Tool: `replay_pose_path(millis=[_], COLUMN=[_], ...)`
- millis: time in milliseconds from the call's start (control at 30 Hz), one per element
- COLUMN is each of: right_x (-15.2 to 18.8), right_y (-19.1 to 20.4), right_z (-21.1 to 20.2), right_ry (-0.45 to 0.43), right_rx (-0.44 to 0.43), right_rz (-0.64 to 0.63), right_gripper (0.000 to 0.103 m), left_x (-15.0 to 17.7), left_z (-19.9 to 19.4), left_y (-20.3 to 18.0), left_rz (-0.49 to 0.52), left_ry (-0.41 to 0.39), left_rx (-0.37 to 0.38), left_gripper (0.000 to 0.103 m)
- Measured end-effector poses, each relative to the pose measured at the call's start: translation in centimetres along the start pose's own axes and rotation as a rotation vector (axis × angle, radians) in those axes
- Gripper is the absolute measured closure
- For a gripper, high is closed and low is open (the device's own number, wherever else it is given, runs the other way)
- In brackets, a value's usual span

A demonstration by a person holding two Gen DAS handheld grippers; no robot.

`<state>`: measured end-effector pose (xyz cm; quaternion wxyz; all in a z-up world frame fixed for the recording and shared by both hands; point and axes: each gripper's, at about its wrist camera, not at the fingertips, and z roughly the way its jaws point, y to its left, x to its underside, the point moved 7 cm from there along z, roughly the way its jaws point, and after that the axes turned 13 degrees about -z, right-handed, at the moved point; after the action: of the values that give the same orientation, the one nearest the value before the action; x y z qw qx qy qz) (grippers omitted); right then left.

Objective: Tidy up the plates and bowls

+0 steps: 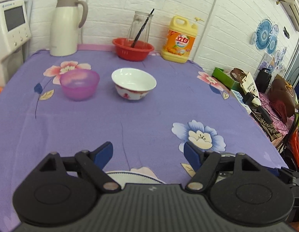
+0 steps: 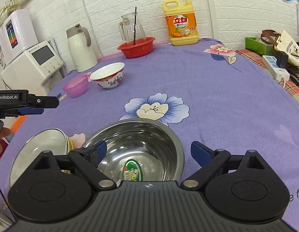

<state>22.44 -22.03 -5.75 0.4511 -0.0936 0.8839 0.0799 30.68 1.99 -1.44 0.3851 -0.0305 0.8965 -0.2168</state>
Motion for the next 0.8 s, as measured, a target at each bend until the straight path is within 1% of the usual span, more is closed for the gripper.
replay_pose_path(millis=[167,233,367,433,600,800], right_x=[1.5,2.1,1.7,1.2,0.3,-0.3], right_y=[-1.0,-1.8,-2.9,-3.4,-4.1,-4.7], right_z=[1.4,2.3,3.8,4.5,5.1,5.2], right_ry=[0.069,0.104,0.117,0.117,0.116,0.112], right_rx=[0.094,0.128,0.149,0.162,0.183,0.178], right_rz=[-0.057,-0.07,-0.085,-0.1,-0.134,-0.118], right_gripper=[0.0,0.0,0.0,0.0,0.0,0.0], left_x=[1.3,1.7,2.6,2.7,2.5,2.4], left_z=[1.2,1.9,3.0,3.3,4.0,4.4], left_y=[-1.5,-2.4,-4.0,-4.4,-4.0,-4.0], left_rz=[0.023,0.041,0.066,0.071,0.065,0.065], left_ry=[0.045,0.065,0.093,0.099,0.105,0.113], left_rx=[0.045,0.049,0.07,0.068,0.054,0.053], left_gripper=[0.029,0.029,0.029,0.029,0.028,0.028])
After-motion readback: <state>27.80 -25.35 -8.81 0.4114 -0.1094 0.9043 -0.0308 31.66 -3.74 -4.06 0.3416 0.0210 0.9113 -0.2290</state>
